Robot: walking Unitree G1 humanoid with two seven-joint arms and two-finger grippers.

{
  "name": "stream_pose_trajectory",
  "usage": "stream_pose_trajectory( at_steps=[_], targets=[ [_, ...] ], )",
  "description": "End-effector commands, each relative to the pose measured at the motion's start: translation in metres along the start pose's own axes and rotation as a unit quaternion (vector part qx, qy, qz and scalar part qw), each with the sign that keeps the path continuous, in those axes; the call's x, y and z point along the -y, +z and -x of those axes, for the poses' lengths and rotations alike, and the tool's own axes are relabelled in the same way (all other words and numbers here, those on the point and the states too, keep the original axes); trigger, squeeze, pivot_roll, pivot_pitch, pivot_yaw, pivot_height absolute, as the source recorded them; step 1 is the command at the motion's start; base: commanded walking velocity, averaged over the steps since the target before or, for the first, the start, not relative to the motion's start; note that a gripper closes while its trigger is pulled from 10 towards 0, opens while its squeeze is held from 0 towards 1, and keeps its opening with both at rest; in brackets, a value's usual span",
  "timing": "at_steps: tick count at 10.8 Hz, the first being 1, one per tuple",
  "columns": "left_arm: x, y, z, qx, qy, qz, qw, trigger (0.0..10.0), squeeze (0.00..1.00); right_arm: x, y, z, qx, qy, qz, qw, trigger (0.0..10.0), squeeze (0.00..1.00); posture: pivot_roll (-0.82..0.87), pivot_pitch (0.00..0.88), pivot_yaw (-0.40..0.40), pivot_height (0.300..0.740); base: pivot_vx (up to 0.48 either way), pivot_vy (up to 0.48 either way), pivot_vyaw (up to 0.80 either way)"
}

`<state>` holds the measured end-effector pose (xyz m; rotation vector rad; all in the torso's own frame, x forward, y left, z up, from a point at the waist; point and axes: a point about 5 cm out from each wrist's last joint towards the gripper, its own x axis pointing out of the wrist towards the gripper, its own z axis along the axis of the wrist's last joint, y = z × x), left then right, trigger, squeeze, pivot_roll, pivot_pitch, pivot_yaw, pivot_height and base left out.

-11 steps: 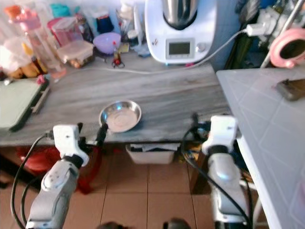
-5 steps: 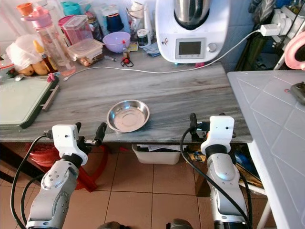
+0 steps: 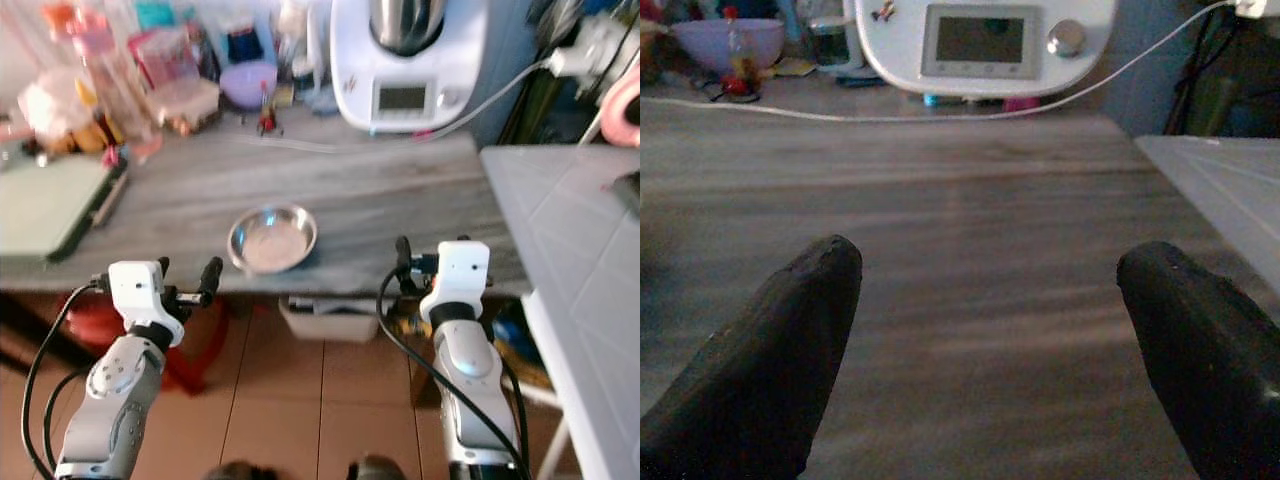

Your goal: Setting the table

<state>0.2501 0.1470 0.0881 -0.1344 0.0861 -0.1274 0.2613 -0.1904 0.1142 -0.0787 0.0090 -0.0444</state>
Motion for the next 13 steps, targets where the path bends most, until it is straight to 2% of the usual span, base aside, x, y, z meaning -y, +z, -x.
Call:
stream_pose_trajectory(
  at_steps=[1, 4, 6, 7, 9, 10, 13],
  targets=[
    [-0.0053, 0.0000, 0.0023, -0.003, 0.010, -0.007, 1.000, 10.0, 0.00, -0.0034, -0.0013, -0.0025, -0.007, 0.006, -0.001, 1.000, 10.0, 0.00, -0.11, 0.000, 0.085, 0.740, -0.300, 0.000, 0.00],
    [-0.0043, 0.0004, 0.0017, -0.002, 0.008, -0.007, 1.000, 10.0, 0.00, -0.0023, -0.0009, -0.0035, -0.009, 0.003, 0.006, 1.000, 10.0, 0.00, -0.12, 0.000, 0.085, 0.740, -0.310, 0.000, 0.00],
    [-0.0037, 0.0010, 0.0012, -0.002, 0.006, -0.008, 1.000, 10.0, 0.00, 0.0021, -0.0027, -0.0077, -0.012, -0.033, 0.032, 0.999, 10.0, 0.00, -0.11, 0.000, 0.081, 0.740, -0.311, 0.000, 0.00],
    [-0.0036, 0.0005, 0.0017, -0.003, 0.007, -0.008, 1.000, 10.0, 0.00, 0.0017, -0.0017, -0.0088, -0.001, -0.036, 0.018, 0.999, 10.0, 0.00, -0.11, 0.000, 0.079, 0.740, -0.300, 0.000, 0.00],
    [-0.0034, 0.0004, 0.0022, -0.003, 0.006, -0.009, 1.000, 10.0, 0.00, -0.0044, -0.0034, -0.0092, -0.016, -0.007, -0.011, 1.000, 10.0, 0.00, -0.11, 0.000, 0.077, 0.740, -0.298, 0.000, 0.00],
    [-0.0033, 0.0017, 0.0018, -0.001, 0.005, -0.009, 1.000, 10.0, 0.00, -0.0063, 0.0016, -0.0079, 0.003, 0.006, -0.021, 1.000, 10.0, 0.00, -0.10, 0.000, 0.069, 0.740, -0.292, 0.000, 0.00],
    [-0.0019, 0.0008, 0.0045, -0.003, 0.005, -0.009, 1.000, 10.0, 0.00, -0.0073, 0.0023, -0.0125, -0.005, -0.010, -0.003, 1.000, 10.0, 0.00, -0.10, 0.000, 0.069, 0.740, -0.294, 0.000, 0.00]
  ],
)
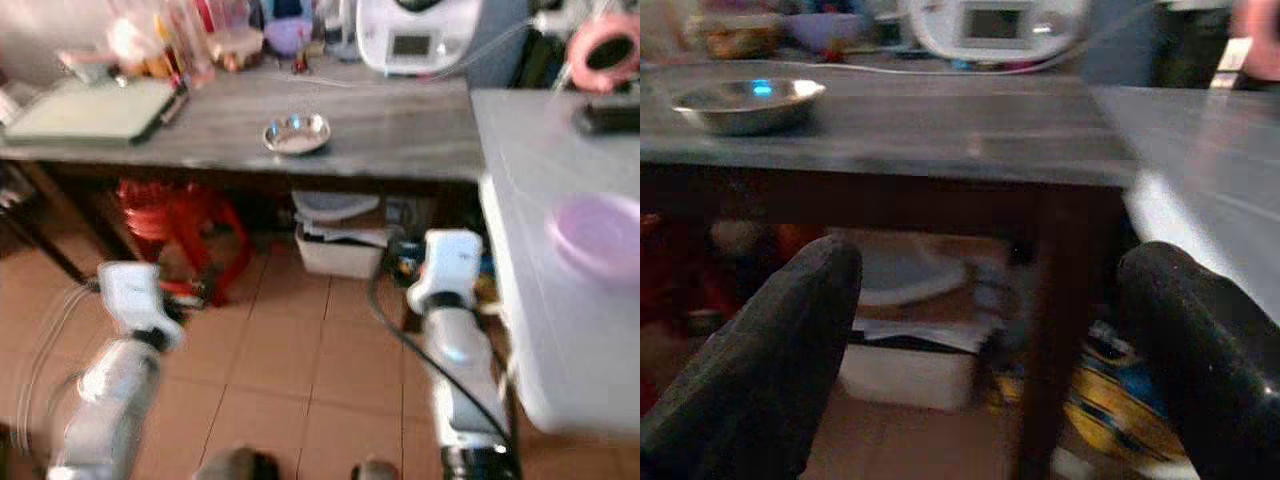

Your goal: Setting the table

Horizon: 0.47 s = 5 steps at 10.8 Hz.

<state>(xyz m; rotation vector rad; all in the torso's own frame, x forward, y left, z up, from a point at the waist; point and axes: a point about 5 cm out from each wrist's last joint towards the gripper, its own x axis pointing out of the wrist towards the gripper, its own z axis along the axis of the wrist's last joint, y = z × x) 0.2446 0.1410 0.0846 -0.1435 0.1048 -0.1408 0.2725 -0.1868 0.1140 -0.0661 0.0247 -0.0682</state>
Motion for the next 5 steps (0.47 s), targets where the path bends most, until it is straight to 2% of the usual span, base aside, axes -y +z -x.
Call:
stream_pose_trajectory(
  at_steps=[1, 2, 3, 5],
  targets=[
    [-0.0074, 0.0054, 0.0008, 0.006, 0.011, -0.014, 1.000, 10.0, 0.00, -0.0053, 0.0001, -0.0009, -0.002, 0.005, -0.018, 1.000, 10.0, 0.00, -0.10, 0.000, 0.069, 0.740, -0.289, 0.000, 0.00],
    [-0.0077, 0.0056, 0.0010, 0.006, 0.011, -0.015, 1.000, 10.0, 0.00, -0.0047, -0.0003, -0.0005, -0.006, -0.002, -0.021, 1.000, 10.0, 0.00, -0.10, 0.000, 0.069, 0.740, -0.285, 0.000, 0.00],
    [-0.0070, 0.0073, 0.0012, 0.012, 0.002, -0.005, 1.000, 10.0, 0.00, -0.0043, -0.0013, -0.0003, -0.016, -0.005, -0.020, 1.000, 10.0, 0.00, -0.10, 0.000, 0.070, 0.740, 0.000, 0.000, 0.00],
    [-0.0017, 0.0120, 0.0023, 0.023, -0.024, -0.004, 0.999, 10.0, 0.00, -0.0026, 0.0056, -0.0008, 0.002, -0.003, -0.028, 1.000, 10.0, 0.00, -0.10, 0.000, 0.072, 0.740, 0.000, 0.000, 0.00]
  ],
)
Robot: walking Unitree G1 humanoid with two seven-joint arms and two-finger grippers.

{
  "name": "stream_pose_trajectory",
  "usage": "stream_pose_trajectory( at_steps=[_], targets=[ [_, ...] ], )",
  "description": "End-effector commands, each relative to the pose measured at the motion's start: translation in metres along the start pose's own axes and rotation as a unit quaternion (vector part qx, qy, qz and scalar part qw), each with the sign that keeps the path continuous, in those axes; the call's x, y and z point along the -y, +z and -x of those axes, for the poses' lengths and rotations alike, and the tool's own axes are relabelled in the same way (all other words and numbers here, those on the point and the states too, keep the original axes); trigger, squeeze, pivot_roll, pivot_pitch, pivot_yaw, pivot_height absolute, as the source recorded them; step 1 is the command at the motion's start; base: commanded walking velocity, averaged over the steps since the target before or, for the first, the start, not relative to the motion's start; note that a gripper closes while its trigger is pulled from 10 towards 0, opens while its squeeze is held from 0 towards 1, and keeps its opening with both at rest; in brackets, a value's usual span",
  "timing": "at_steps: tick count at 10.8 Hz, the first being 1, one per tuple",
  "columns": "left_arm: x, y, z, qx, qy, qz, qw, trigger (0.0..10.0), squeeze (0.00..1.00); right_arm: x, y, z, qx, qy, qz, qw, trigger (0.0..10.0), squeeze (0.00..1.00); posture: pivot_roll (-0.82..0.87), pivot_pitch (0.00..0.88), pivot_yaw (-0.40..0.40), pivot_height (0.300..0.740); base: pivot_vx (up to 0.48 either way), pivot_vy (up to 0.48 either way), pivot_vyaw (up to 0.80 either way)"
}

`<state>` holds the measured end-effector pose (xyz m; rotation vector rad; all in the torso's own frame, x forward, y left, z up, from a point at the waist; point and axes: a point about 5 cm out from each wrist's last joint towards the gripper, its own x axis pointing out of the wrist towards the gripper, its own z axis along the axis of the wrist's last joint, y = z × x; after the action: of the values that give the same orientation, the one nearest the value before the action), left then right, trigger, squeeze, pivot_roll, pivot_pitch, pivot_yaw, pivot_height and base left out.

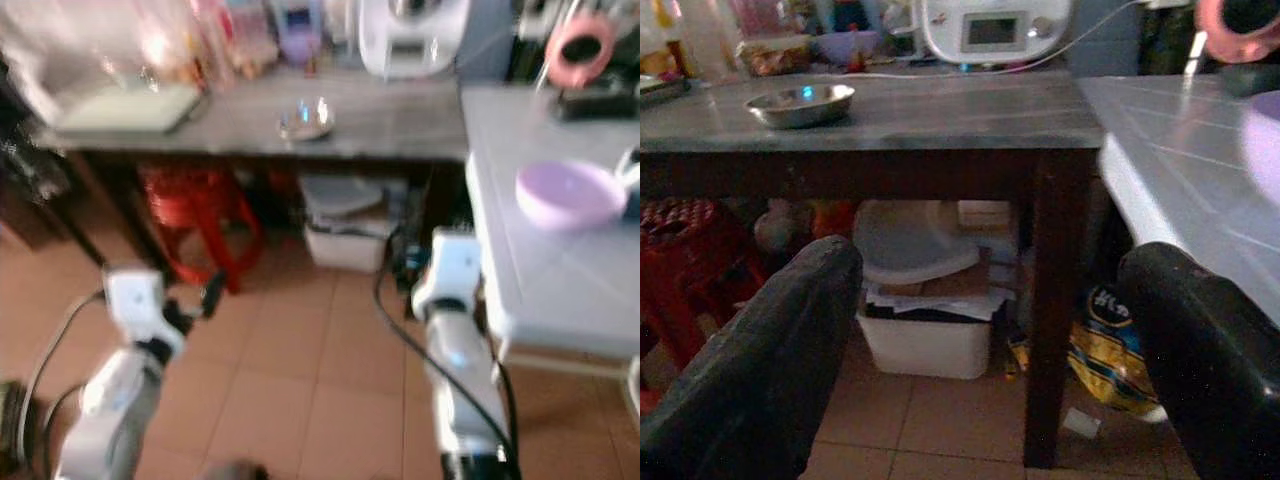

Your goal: Setting the table

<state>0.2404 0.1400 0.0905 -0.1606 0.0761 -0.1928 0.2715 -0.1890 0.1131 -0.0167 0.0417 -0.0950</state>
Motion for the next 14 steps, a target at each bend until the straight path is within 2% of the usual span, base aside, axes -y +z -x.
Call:
stream_pose_trajectory(
  at_steps=[1, 8, 9, 11, 13, 14],
  targets=[
    [-0.002, 0.008, -0.002, 0.012, -0.007, -0.011, 1.000, 10.0, 0.00, -0.005, 0.008, -0.003, 0.010, 0.006, -0.013, 1.000, 10.0, 0.00, -0.10, 0.001, 0.073, 0.740, 0.000, -0.240, 0.00],
    [0.000, 0.012, -0.002, 0.018, -0.015, -0.009, 1.000, 10.0, 0.00, -0.007, 0.023, -0.008, 0.045, 0.015, 0.008, 0.999, 10.0, 0.00, -0.10, 0.006, 0.076, 0.740, 0.000, -0.452, 0.00],
    [0.000, 0.013, -0.002, 0.018, -0.011, -0.013, 1.000, 10.0, 0.00, -0.004, 0.025, -0.005, 0.052, 0.004, 0.010, 0.999, 10.0, 0.00, -0.09, 0.007, 0.074, 0.740, 0.000, -0.439, 0.00],
    [-0.005, 0.017, -0.003, 0.026, 0.013, -0.016, 0.999, 10.0, 0.00, -0.002, 0.014, 0.011, 0.033, 0.003, 0.008, 0.999, 10.0, 0.00, -0.08, 0.010, 0.068, 0.740, 0.000, -0.431, 0.00],
    [0.000, 0.022, -0.008, 0.034, 0.012, -0.011, 0.999, 10.0, 0.00, 0.002, 0.005, 0.027, 0.021, 0.005, 0.015, 1.000, 10.0, 0.00, -0.08, 0.017, 0.069, 0.740, 0.000, -0.426, 0.00],
    [0.002, 0.023, -0.009, 0.036, 0.009, -0.012, 0.999, 10.0, 0.00, 0.002, 0.007, 0.026, 0.025, 0.005, 0.016, 1.000, 10.0, 0.00, -0.09, 0.018, 0.071, 0.740, 0.240, -0.412, 0.00]
  ],
)
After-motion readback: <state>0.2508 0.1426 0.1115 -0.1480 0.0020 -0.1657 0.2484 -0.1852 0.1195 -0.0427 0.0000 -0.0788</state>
